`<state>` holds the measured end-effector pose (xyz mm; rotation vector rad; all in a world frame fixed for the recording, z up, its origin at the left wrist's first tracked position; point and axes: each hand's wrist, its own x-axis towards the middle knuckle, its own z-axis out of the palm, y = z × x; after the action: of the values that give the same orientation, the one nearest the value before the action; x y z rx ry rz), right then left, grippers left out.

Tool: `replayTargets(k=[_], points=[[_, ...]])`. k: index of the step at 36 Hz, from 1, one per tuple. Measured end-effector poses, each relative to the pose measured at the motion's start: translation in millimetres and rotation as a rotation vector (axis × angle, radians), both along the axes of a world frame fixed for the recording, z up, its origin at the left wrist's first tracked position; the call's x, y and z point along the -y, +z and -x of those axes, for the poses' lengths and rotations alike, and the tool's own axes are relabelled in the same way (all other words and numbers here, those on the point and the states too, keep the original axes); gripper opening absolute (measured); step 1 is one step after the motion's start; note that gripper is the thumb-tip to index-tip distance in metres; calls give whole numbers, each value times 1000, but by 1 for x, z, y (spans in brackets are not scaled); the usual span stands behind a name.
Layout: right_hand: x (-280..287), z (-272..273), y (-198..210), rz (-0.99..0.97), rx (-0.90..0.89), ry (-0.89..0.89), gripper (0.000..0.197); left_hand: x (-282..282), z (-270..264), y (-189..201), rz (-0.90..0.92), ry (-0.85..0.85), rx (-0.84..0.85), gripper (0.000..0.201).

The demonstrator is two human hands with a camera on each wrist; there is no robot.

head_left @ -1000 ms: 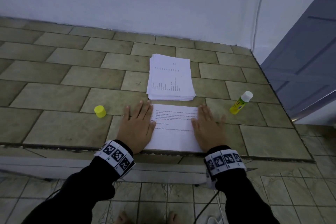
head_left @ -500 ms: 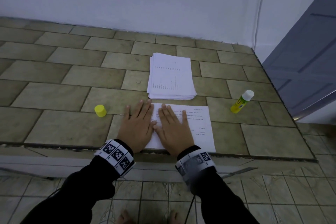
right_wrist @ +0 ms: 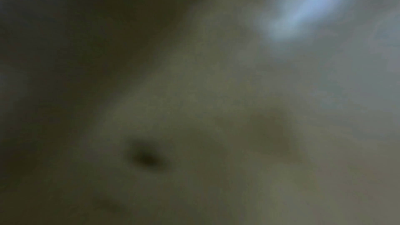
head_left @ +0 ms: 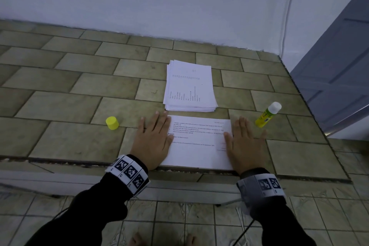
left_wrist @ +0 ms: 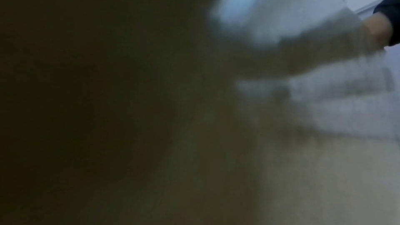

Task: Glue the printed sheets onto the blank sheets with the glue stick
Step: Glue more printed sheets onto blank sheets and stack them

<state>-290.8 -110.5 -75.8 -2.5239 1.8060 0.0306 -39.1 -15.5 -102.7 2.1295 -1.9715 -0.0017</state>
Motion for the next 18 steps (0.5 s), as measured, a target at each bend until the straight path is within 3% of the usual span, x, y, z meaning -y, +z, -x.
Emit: replayTargets(k=[9,12,18], points=[[-36,-94,-6,-146,151,448,85,0,-1,-2,-19,-3,41,62],[-35,-93,-11,-91,144,442,74,0,-1,-1,-19,-9,44,62],[-13,-43,-6,-99,90,245,86,-1,-3,0,-15,1,35,62]])
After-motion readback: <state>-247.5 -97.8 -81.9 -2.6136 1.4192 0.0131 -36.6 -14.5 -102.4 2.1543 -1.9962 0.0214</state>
